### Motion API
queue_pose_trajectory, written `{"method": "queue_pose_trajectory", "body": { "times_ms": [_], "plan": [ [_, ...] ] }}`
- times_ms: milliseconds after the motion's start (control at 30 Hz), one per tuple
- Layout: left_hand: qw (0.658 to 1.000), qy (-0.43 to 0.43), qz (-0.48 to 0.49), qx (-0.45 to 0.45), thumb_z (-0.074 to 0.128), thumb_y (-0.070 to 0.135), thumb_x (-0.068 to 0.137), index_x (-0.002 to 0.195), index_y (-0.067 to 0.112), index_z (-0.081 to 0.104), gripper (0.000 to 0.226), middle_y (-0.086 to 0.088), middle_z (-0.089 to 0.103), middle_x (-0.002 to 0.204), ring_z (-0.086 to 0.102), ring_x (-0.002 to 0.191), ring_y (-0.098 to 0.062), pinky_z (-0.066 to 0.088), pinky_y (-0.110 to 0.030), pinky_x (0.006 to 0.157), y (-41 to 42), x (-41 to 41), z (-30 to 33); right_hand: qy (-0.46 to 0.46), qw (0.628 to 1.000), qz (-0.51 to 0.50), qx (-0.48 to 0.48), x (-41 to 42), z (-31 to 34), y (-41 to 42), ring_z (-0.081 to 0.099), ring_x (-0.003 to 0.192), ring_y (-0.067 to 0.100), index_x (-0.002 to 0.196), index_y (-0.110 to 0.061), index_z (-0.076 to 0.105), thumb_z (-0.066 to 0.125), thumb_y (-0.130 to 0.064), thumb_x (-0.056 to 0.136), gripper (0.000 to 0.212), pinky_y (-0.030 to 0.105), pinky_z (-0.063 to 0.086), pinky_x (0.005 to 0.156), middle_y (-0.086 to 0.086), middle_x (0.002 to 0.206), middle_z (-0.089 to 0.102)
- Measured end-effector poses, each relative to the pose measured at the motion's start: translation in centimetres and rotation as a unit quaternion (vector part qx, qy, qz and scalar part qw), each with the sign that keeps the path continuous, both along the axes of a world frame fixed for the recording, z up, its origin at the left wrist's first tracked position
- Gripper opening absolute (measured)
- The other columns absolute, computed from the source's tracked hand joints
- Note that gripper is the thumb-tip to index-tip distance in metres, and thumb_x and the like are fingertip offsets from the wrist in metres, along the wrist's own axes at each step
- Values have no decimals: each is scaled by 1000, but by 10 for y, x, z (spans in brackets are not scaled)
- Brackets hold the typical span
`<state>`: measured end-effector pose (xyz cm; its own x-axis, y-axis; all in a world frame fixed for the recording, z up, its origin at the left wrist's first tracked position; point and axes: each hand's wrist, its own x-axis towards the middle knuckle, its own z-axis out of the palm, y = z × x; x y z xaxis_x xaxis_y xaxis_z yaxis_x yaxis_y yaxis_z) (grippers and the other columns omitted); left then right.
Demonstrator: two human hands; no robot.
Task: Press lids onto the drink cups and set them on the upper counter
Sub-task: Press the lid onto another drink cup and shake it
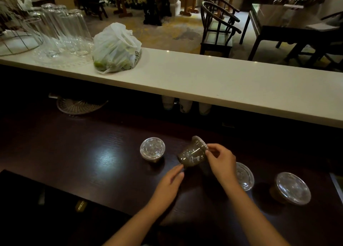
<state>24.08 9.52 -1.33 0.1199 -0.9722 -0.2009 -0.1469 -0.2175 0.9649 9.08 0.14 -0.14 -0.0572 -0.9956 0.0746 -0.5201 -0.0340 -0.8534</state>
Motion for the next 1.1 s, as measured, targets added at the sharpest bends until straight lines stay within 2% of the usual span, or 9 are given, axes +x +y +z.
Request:
{"method": "queue_pose_trajectory", "body": {
  "times_ms": [33,100,233,400,600,733,800,1000,1100],
  "plan": [
    [990,118,23,79,41,15,97,120,12,54,26,1,52,126,53,115,-14,41,-14,88,-3,-7,4,40,998,15,-41,0,3,-1,61,79,10,95,-13,71,66,-4,80,18,14,42,70,-2,86,67],
    [926,321,54,190,35,25,98,109,10,58,29,-7,59,117,58,101,-15,44,-28,82,-10,-17,3,99,985,57,-127,-1,5,-4,62,79,15,94,-10,71,67,0,78,19,17,42,72,1,87,67],
    [828,490,107,252,30,38,96,125,-2,45,52,-17,63,110,59,102,-26,44,-39,86,-20,-20,-6,171,938,157,-258,-6,0,-2,62,81,21,91,-4,69,69,8,72,23,19,43,76,6,85,68],
    [770,560,160,261,27,35,98,142,-5,19,60,-27,50,131,49,121,-35,41,-43,90,-29,-23,-9,207,892,250,-313,-17,-18,9,59,82,19,91,-3,67,65,3,78,14,28,52,67,6,88,65],
    [750,573,197,266,27,44,96,144,-2,5,70,-29,31,145,38,130,-38,29,-49,105,-25,-28,-21,206,884,301,-293,-22,-47,18,60,89,17,94,-3,67,69,5,74,21,28,54,70,5,94,66],
    [754,573,197,253,24,52,93,136,-1,34,69,-29,65,107,63,98,-37,51,-50,82,-19,-23,-31,191,888,328,-258,-25,-56,25,61,97,21,103,-9,64,66,0,73,32,34,56,75,5,104,66],
    [752,580,194,245,24,54,92,123,2,48,66,-28,69,94,70,83,-36,56,-49,70,-17,-21,-34,185,891,329,-251,-28,-58,29,60,101,21,108,-9,64,62,-10,78,29,33,53,84,6,108,66],
    [734,609,217,207,27,54,91,106,2,57,61,-28,69,94,70,78,-36,56,-47,68,-12,-29,-37,166,908,310,-226,-26,-68,32,55,107,18,104,-5,68,50,-22,88,29,19,35,102,8,109,66],
    [749,590,224,203,30,51,92,107,5,58,56,-25,70,97,67,86,-34,51,-43,79,-13,-32,-36,151,914,301,-226,-26,-71,33,51,109,16,105,-3,67,40,-27,96,37,16,30,101,9,109,66]
  ]
}}
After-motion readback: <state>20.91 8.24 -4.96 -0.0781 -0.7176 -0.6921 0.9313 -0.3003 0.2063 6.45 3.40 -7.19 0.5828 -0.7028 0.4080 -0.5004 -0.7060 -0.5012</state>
